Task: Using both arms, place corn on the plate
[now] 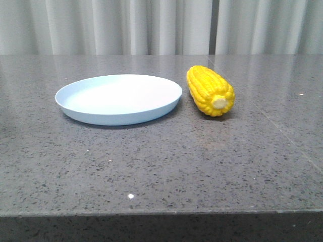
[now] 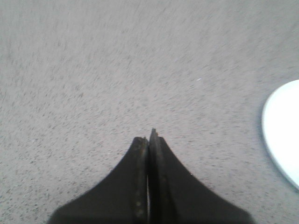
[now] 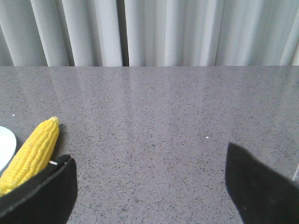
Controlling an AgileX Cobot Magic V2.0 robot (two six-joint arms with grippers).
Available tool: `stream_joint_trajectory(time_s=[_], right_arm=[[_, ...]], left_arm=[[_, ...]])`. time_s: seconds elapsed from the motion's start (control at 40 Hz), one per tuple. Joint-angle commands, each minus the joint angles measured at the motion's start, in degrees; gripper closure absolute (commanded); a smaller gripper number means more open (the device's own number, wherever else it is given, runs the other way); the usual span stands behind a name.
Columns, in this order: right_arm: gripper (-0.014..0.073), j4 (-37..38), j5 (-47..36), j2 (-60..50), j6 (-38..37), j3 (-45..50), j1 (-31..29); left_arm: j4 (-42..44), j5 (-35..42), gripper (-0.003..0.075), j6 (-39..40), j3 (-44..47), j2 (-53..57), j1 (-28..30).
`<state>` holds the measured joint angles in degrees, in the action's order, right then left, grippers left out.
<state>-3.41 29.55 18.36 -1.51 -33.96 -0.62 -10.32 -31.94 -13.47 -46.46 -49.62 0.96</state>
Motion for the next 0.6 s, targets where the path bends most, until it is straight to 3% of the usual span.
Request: stream_joint_trajectory(time_s=[0.0,0.28,0.58], right_arm=[[-0.0070,-0.02,-3.99,0.94,0.23,-2.15,-0.40],[-0.0070,-0.02,-3.99,0.94,0.23,-2.15,-0.40],[-0.0070,-0.02,-3.99,0.94,0.23,-2.15,-0.40]], left_arm=[[-1.00,9.64,0.0741,-0.11,4.82,7.71,-2.90],[-0.89,11.40,0.0741,-0.11,17.41,24.48,-5.78],[-0.81,12.93,0.0741,-0.11,20.79,34.14,-5.78]])
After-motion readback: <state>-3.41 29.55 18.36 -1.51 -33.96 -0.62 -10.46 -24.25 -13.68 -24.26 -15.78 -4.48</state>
